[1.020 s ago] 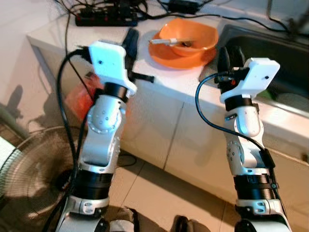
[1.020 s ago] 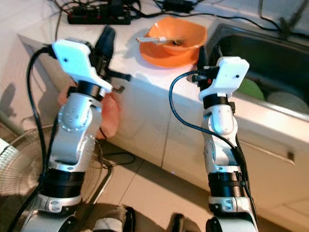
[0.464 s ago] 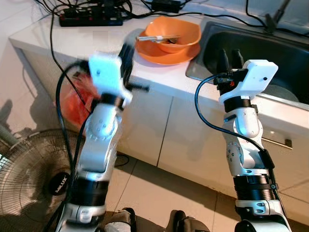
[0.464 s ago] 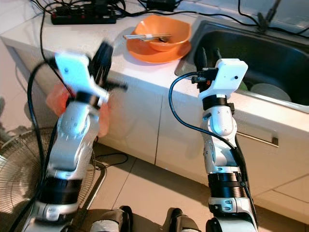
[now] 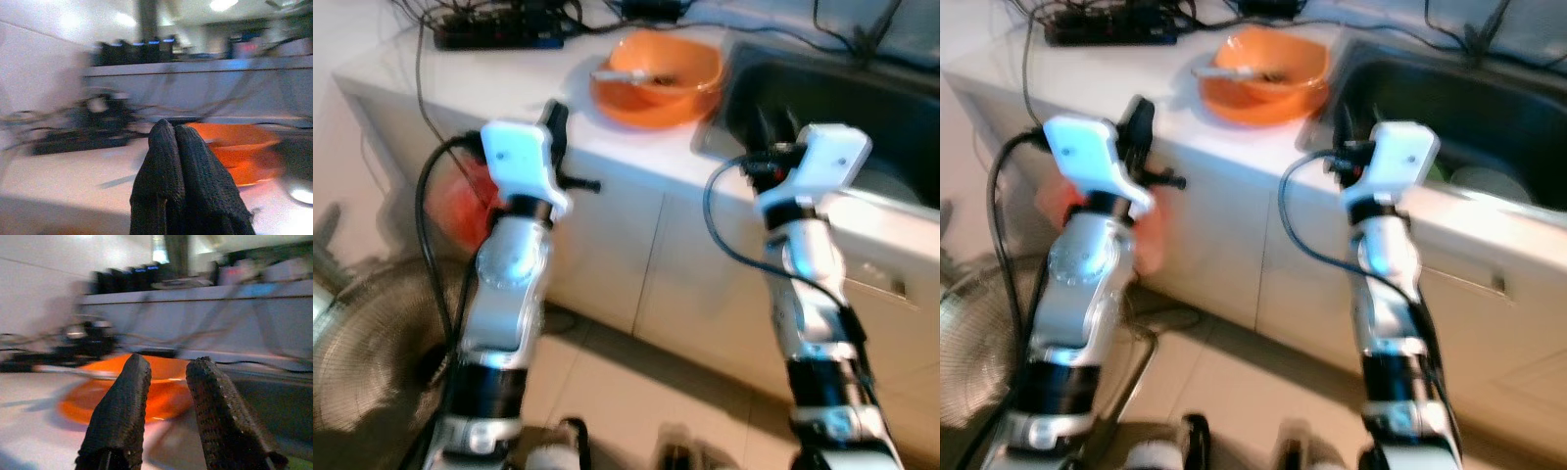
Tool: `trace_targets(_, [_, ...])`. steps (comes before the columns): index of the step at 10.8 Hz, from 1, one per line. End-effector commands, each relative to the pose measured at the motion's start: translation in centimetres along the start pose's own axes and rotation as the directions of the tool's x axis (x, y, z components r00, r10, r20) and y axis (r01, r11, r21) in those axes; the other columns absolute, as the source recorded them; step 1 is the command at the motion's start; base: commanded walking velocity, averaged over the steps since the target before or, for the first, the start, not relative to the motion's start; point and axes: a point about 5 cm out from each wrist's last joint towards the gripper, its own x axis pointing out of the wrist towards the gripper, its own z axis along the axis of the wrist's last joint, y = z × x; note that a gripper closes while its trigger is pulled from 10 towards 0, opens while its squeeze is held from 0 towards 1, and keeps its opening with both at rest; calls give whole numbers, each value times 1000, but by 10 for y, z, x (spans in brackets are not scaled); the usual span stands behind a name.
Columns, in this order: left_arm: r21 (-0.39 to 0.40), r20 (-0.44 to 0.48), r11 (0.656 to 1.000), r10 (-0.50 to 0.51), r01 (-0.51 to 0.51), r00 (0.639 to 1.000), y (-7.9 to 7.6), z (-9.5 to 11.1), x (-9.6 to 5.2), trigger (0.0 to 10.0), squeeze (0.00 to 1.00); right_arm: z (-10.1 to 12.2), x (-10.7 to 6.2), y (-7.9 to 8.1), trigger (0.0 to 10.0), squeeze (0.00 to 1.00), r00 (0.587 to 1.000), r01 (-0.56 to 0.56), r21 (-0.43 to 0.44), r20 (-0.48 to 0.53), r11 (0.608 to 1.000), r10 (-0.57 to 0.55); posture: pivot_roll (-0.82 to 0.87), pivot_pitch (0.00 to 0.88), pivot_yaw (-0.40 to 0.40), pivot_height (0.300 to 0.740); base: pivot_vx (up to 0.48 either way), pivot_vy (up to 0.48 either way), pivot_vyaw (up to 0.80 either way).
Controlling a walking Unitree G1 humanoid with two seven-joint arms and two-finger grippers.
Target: Kitchen organization
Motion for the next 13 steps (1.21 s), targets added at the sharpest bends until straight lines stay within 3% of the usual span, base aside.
trace_targets(1, [10,-17,1000,8,-8,1000,1,-2,0,10000,0,-3,-2,1,10000,0,1000,-9,-1,-14,1000,9,199,178,-21,740,337,0,0])
trace_targets(4, [15,-22,1000,2,-2,1000,-1,-3,0,10000,0,-5,-2,2,10000,0,999,-15,5,-34,1000,16,198,172,-18,740,356,0,-252])
trace_targets(6, [5,-10,1000,-20,20,1000,-4,-2,-1,10000,0,-5,-2,3,10000,0,999,-19,1,-27,1000,19,200,167,-17,740,0,0,0])
trace_targets(13, [-20,5,999,-48,48,999,-8,1,-3,10000,0,-9,-1,3,10000,0,998,-16,13,-56,1000,16,205,174,-21,740,0,0,-758])
